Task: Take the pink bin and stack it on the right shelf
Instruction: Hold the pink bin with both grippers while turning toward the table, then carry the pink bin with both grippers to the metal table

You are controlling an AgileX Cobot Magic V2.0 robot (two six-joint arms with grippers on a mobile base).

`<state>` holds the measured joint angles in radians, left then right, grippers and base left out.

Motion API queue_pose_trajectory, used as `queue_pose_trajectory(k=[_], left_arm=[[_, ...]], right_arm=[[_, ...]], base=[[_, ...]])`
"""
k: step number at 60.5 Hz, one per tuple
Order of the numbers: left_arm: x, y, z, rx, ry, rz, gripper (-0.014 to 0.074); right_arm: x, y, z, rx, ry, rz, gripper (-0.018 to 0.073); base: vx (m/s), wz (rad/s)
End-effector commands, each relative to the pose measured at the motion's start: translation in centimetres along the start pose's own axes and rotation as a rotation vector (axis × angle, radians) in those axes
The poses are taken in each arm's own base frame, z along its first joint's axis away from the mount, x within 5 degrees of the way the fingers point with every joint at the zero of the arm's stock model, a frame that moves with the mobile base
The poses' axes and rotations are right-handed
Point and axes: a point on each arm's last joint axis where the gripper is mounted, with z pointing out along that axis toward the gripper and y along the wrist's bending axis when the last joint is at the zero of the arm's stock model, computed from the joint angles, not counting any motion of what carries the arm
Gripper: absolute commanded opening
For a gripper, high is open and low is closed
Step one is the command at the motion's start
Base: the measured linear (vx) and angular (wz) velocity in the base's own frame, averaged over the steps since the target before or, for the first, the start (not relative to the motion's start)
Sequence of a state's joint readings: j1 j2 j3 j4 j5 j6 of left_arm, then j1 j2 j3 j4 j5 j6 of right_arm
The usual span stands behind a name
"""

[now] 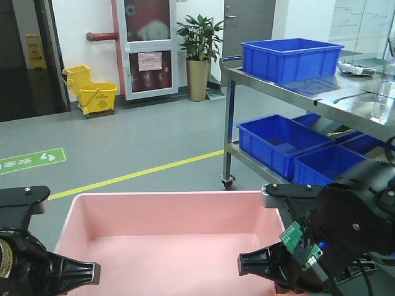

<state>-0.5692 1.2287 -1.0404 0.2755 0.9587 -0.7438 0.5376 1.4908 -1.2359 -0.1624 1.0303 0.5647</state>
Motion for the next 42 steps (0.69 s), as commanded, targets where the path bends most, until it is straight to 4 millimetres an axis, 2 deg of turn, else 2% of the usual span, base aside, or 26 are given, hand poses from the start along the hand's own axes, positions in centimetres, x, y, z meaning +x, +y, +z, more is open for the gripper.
queue_pose_trajectory(k=[1,42], left_arm=[[-0.95,0.44,-1.63,-0.005,-0.092,0.015,0.0041],[-0.95,0.44,-1.63,-0.005,-0.092,0.015,0.0041]], right_arm=[[-0.79,-1.12,-1.86,0.056,-0.089,-0.031,-0.0009],[-0.74,-1.15,-1.86,0.059,-0.084,-0.031,-0.0009]], base=[[0.43,0.03],[0.47,-0.08]])
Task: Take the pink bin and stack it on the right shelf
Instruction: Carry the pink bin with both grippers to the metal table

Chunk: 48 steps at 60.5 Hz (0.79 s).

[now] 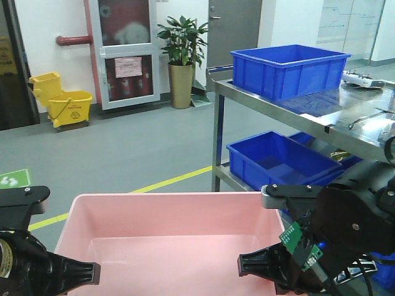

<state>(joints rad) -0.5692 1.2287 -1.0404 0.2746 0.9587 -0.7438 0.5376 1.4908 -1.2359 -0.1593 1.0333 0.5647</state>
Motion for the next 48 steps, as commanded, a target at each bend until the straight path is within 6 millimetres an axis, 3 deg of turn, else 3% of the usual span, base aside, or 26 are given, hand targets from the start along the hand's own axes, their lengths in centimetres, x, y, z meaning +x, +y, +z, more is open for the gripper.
queue_pose_trajectory(k=[1,48], left_arm=[[-0.96,0.45,-1.63,-0.005,-0.093,0.016,0.0041],[-0.95,0.44,-1.63,-0.005,-0.093,0.015,0.0041]], right_arm=[[-0.78,-1.15,-1.86,0.060,-0.088,-0.032,-0.0009],[-0.78,-1.15,-1.87,0.059,-0.089,-0.028,-0.0009]], base=[[0.47,-0.15],[0.47,-0.15]])
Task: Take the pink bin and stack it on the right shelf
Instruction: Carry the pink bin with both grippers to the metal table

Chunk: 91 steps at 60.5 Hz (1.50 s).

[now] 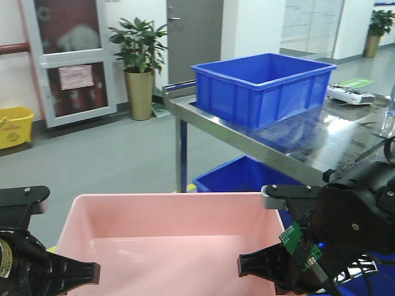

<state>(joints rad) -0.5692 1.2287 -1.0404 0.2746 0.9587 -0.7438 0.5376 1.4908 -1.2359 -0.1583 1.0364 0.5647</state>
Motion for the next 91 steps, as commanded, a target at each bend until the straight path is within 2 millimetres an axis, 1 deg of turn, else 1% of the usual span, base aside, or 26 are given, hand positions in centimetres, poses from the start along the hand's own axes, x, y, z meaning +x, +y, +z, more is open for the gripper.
queue_pose_trajectory(k=[1,20,56,91], left_arm=[[-0.95,0.44,-1.63,-0.005,-0.093,0.015,0.0041],[-0.96,0.45,-1.63,-0.006,-0.093,0.016,0.0041],[-0.96,0.45,-1.63,-0.006,-0.093,0.016,0.0041],[-0.96,0.45,-1.63,-0.006,-0.093,0.016,0.0041]], right_arm=[[-0.81,-1.14,-1.87,0.058,-0.092,-0.028,-0.0009],[-0.81,-1.14,-1.87,0.058,-0.092,-0.030,-0.0009],[-0.81,-1.14,-1.87,0.058,-0.093,-0.030,-0.0009],[-0.81,-1.14,-1.87,0.058,-0.093,-0.030,-0.0009]], base=[[0.43,-0.30],[0.40,-0.42],[0.31,-0.56],[0.25,-0.36]])
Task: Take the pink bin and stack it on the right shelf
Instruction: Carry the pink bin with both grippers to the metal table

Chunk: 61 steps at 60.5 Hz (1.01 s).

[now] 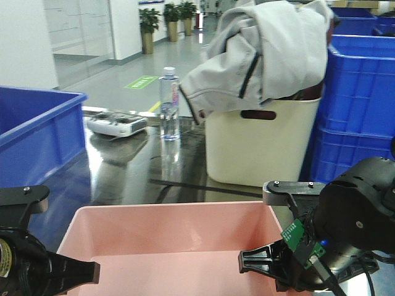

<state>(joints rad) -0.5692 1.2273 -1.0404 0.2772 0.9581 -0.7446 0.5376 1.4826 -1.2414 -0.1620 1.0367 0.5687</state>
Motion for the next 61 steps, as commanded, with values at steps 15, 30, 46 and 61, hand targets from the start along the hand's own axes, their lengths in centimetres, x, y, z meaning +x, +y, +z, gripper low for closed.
queue_pose_trajectory(k=[15,30,46,61], left_arm=[[-0.95,0.43,-1.58,-0.005,-0.090,0.016,0.0041],[-0.95,0.43,-1.58,-0.005,-0.090,0.016,0.0041],[-0.95,0.43,-1.58,-0.005,-0.090,0.016,0.0041],[-0.95,0.43,-1.58,-0.005,-0.090,0.016,0.0041]], right_arm=[[-0.75,-1.08,-1.46,0.061,-0.079,-0.040,-0.0009],[-0.75,-1.08,-1.46,0.061,-0.079,-0.040,-0.0009],[-0.73,-1.09,-1.45,0.062,-0.077,-0.040,-0.0009],[-0.74,-1.08,-1.46,0.061,-0.079,-0.040,-0.0009]], base=[[0.22,-0.38],[0.17,-0.36],[0.09,-0.18],[0.01,-0.03]])
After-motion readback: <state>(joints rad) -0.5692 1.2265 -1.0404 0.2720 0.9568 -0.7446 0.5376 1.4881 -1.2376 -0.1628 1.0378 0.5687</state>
